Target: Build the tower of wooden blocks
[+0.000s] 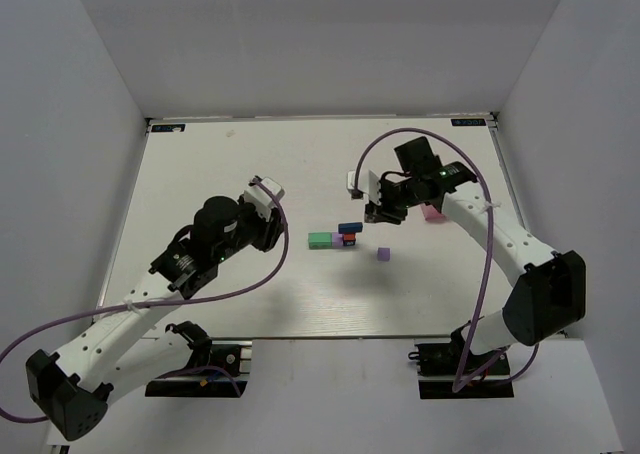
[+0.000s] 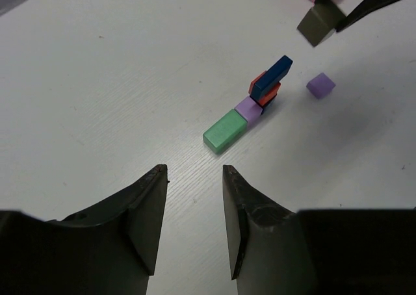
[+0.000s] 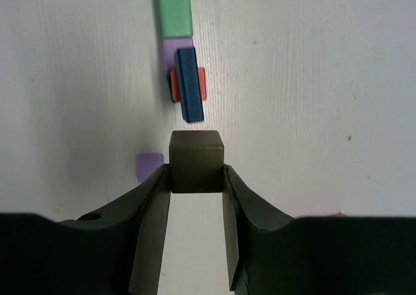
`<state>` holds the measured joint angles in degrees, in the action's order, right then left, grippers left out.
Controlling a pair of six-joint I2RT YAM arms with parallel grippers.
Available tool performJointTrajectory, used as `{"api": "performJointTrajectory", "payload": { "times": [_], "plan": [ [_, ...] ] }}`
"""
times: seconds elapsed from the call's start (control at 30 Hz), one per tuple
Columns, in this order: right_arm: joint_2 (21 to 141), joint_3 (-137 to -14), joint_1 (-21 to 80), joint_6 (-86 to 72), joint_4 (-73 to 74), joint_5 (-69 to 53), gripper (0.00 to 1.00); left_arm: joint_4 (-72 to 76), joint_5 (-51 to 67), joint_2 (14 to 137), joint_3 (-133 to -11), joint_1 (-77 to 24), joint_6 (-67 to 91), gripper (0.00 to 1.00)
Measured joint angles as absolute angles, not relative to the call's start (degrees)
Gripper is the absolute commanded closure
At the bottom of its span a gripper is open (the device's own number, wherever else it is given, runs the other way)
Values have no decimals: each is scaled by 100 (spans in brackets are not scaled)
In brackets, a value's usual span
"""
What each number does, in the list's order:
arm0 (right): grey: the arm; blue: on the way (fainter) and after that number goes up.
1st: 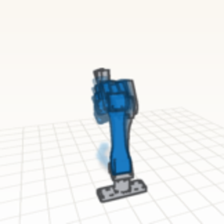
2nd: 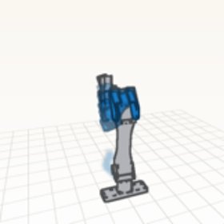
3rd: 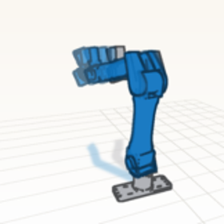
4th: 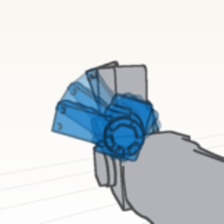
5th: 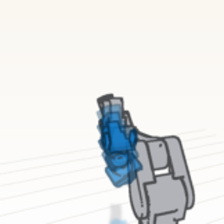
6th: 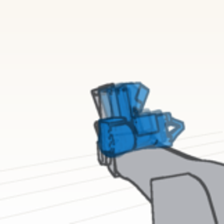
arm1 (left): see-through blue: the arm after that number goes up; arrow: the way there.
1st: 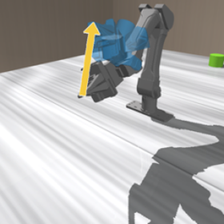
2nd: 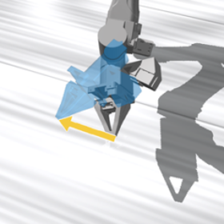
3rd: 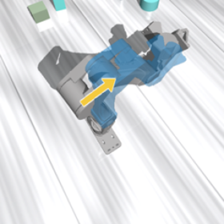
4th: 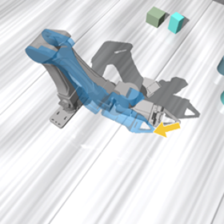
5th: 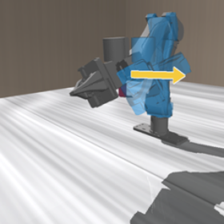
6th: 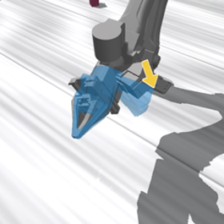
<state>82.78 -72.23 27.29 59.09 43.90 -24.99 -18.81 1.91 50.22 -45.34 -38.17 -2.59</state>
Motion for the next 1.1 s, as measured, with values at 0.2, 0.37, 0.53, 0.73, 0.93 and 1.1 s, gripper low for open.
{"api": "performJointTrajectory", "payload": {
  "times": [0.2, 0.37, 0.53, 0.73, 0.93, 1.1],
  "plan": [
    [8788, -7795, 3406, 5339, 4394, -2440, 95, -1747, -60, 4593, -4530, -3820, -255, 52],
    [9343, -8276, 3922, 4952, 4366, -2314, 95, -1682, -309, 4296, -4425, -3820, -246, 52],
    [9968, -8648, 4244, 4665, 4364, -2198, 95, -1662, -582, 4066, -4362, -3820, -222, 52],
    [10449, -8949, 4392, 4510, 4359, -1975, 95, -1614, -847, 3865, -4353, -3820, -187, 53],
    [10746, -9076, 4521, 4399, 4327, -1774, 95, -1540, -923, 3787, -4276, -3820, -167, 54],
    [10973, -9131, 4589, 4364, 4307, -1658, 95, -1535, -954, 3789, -4265, -3820, -163, 54]
  ]
}}
